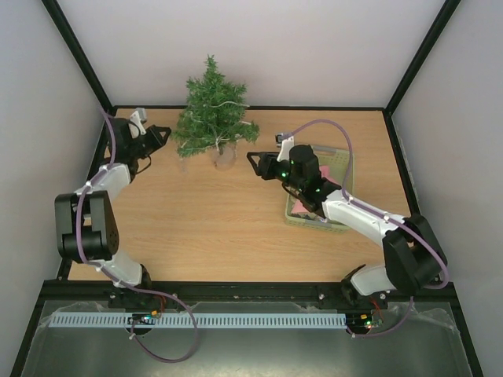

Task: Decorate the small christmas tree
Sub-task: Wrap the decoration item around the Christmas tree.

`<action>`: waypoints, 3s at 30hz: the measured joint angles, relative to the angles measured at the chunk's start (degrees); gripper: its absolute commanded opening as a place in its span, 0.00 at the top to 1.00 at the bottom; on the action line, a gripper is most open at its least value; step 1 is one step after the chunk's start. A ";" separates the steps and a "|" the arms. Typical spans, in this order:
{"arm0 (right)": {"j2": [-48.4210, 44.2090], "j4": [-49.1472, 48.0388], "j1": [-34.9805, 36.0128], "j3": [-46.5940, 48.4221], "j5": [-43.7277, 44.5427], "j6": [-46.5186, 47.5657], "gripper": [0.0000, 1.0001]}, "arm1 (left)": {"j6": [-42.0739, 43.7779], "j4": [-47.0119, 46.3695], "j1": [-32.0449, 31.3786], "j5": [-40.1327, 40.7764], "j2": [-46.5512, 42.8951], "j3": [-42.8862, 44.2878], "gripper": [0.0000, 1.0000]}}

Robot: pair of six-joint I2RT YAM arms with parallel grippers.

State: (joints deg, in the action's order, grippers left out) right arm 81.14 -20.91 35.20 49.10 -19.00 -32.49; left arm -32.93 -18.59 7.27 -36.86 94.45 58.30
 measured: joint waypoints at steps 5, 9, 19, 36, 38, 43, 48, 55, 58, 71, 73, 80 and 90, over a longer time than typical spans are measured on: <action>-1.46 0.17 0.00 -1.40 0.66 0.31 0.50 | -2.73 1.68 -1.44 3.19 -6.51 -6.16 0.96; -2.47 0.55 0.00 -2.23 1.14 0.42 0.50 | -4.63 3.87 -2.67 5.84 -10.64 -10.64 0.95; -4.42 1.18 0.00 -3.61 2.69 0.83 0.50 | -11.56 6.08 -4.94 10.23 -19.71 -17.81 0.97; -4.70 1.42 0.00 -3.65 4.57 1.51 0.50 | -20.61 11.41 -10.54 18.36 -28.57 -21.20 0.74; -4.90 1.57 0.00 -3.65 4.70 1.75 0.50 | -20.28 12.57 -10.64 19.34 -29.99 -21.20 0.67; -5.75 1.92 0.00 -3.65 5.27 2.47 0.50 | -21.31 15.23 -11.30 20.98 -34.38 -21.79 0.56; -6.16 2.34 0.00 -3.65 5.66 2.54 0.50 | -29.88 16.22 -11.87 21.33 -38.71 -24.92 0.45; -8.35 3.54 0.00 -3.96 6.10 2.60 0.50 | -49.55 15.85 -11.89 19.93 -40.44 -33.83 0.24; -10.34 3.96 0.00 -4.17 6.71 2.82 0.50 | -57.02 14.95 -11.89 18.84 -40.35 -37.03 0.21; -11.96 5.14 0.00 -4.52 8.57 3.58 0.51 | -79.82 2.51 -14.16 13.97 -29.86 -38.38 0.05; -11.96 5.25 0.00 -4.52 8.55 3.58 0.51 | -82.12 -0.15 -14.51 13.79 -27.65 -38.38 0.05; -12.07 6.54 0.00 -4.50 8.70 4.11 0.51 | -85.64 -6.56 -14.51 13.84 -21.84 -35.60 0.04; -13.22 6.91 0.00 -4.52 8.94 4.63 0.51 | -86.29 -8.39 -14.49 15.63 -20.55 -32.54 0.05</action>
State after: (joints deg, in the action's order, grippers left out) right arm 67.92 -14.00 35.20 44.58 -10.07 -27.86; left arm -119.22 -26.98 -7.22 -21.23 73.91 25.76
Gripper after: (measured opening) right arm 0.492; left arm 0.956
